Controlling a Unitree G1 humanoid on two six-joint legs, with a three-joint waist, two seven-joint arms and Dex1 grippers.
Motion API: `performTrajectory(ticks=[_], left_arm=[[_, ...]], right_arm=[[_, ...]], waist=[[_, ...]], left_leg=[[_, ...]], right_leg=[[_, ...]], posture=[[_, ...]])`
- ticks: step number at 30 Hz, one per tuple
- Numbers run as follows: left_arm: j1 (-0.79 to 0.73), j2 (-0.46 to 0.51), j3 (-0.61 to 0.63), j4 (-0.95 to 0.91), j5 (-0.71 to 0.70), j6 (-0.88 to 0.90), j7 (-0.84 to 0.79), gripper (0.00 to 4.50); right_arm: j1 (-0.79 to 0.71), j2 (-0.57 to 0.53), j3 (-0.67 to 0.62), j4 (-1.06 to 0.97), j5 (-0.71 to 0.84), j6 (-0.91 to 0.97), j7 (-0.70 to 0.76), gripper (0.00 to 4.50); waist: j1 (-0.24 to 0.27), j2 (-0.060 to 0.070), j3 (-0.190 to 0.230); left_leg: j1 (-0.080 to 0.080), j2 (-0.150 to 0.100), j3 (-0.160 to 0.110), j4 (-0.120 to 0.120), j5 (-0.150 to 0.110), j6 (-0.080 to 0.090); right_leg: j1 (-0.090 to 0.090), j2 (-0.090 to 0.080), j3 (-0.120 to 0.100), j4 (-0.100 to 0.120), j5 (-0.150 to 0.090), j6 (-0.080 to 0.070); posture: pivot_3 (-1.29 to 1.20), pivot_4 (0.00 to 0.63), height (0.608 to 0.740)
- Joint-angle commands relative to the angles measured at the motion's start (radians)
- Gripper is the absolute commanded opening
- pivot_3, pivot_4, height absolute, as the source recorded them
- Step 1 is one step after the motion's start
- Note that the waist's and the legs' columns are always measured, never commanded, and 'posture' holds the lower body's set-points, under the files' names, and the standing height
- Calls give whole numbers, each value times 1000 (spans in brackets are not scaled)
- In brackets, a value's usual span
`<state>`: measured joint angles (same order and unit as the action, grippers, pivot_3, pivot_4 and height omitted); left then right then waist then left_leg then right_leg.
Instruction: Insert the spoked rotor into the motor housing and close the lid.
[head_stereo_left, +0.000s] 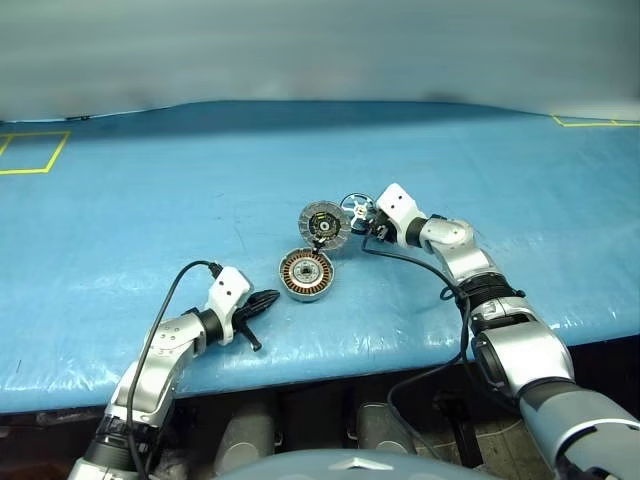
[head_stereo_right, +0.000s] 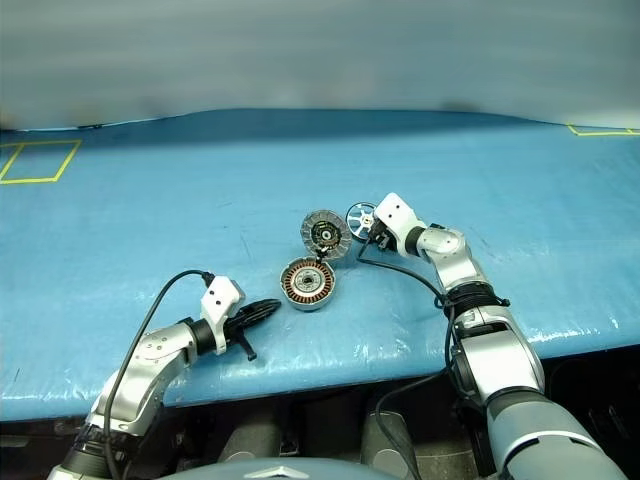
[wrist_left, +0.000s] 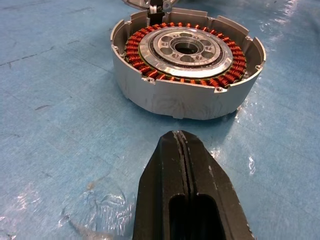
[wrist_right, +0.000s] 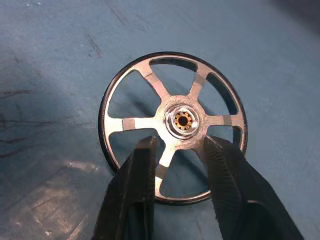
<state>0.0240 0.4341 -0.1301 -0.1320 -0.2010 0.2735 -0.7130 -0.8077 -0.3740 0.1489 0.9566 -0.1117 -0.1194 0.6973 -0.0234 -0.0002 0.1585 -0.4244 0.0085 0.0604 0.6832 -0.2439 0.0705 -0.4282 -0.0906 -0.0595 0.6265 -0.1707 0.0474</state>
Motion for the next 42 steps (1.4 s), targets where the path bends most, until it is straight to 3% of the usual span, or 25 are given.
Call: performTrajectory(ticks=[1,3,23,42], left_arm=[[-4,-2,9,-11,-1,-24,4,0],[-5,-3,10,-10,0,-26,6,0],[-25,-16,-3,36,7,-45,8,0],[-7,-17,-3,36,4,-42,15,0]], right_arm=[[32,0,17,23,-11,36,43,535],[33,-3,14,25,-15,35,34,18],[86,-30,-68,-104,67,94,43,18],[71,-25,-80,-232,114,143,49,18]], waist=[[-1,0,0],[-3,0,0],[3,0,0],[3,1,0]], left_leg=[[1,0,0,0,0,0],[4,0,0,0,0,0],[8,0,1,-2,-1,0],[-2,0,1,-2,0,0]], right_leg=[[0,0,0,0,0,0],[0,0,0,0,-2,3],[0,-3,1,0,-1,-1],[-4,-2,0,0,0,-1]], posture=[[0,150,740],[0,150,740],[0,150,740],[0,150,740]])
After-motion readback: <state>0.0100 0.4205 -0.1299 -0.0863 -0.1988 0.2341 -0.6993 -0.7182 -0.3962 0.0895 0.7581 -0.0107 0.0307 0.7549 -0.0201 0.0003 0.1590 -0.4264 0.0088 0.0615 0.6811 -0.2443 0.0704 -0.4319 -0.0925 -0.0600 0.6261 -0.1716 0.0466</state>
